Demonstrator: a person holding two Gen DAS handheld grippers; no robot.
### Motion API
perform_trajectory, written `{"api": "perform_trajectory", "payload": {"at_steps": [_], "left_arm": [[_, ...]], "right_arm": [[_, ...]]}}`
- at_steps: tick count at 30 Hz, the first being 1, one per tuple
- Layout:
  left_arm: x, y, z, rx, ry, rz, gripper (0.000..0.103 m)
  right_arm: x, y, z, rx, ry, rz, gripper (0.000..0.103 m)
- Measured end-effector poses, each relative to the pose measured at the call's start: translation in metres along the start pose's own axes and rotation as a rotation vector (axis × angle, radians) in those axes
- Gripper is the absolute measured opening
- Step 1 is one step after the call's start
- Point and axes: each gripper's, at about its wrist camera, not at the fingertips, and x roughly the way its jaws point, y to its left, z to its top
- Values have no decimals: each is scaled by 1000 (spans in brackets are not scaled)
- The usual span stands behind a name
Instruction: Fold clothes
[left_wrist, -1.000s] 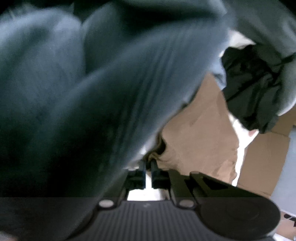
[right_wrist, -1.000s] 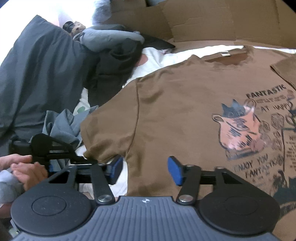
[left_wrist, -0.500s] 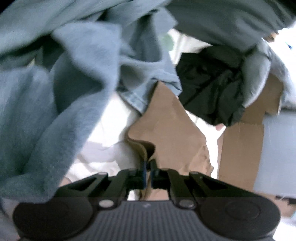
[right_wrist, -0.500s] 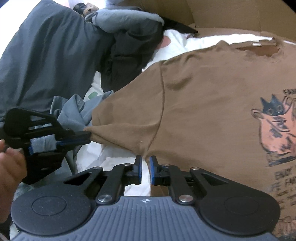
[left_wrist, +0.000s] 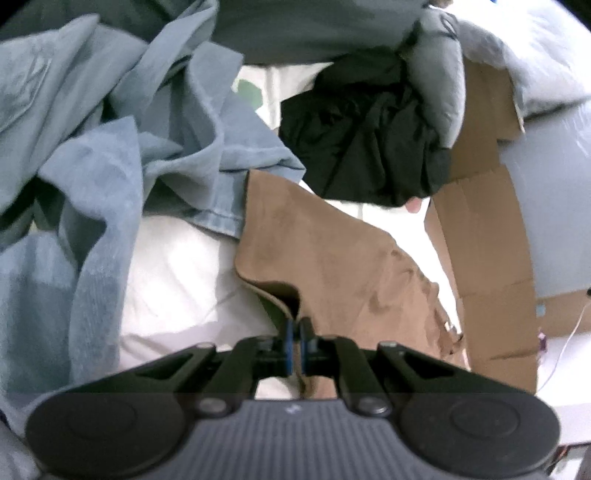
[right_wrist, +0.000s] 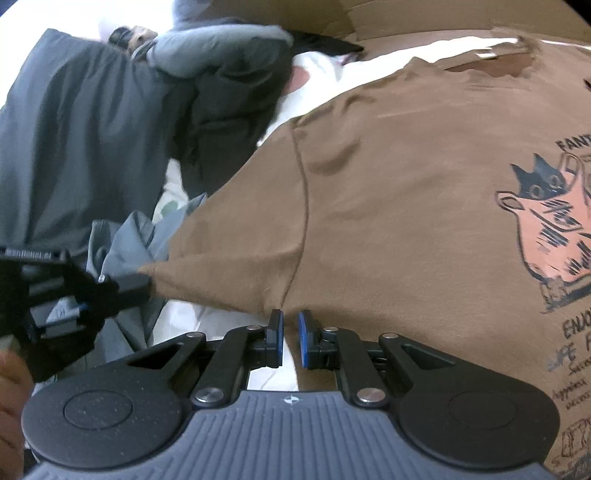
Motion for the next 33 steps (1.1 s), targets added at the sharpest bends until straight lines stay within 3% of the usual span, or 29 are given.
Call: {"api": "perform_trajectory", "payload": {"at_steps": [8,24,33], "left_arm": [[-21,-1,-15,83,2,-40,4],[5,-23,-11,169,47,-138,3],[12,-29,-25,207,104,-174,3]], "right_arm": [[22,4,2,-1,42,-8,8],[25,-4,-7,65,41,-49,7],[37,3,-8,20,58,-82,4]]}}
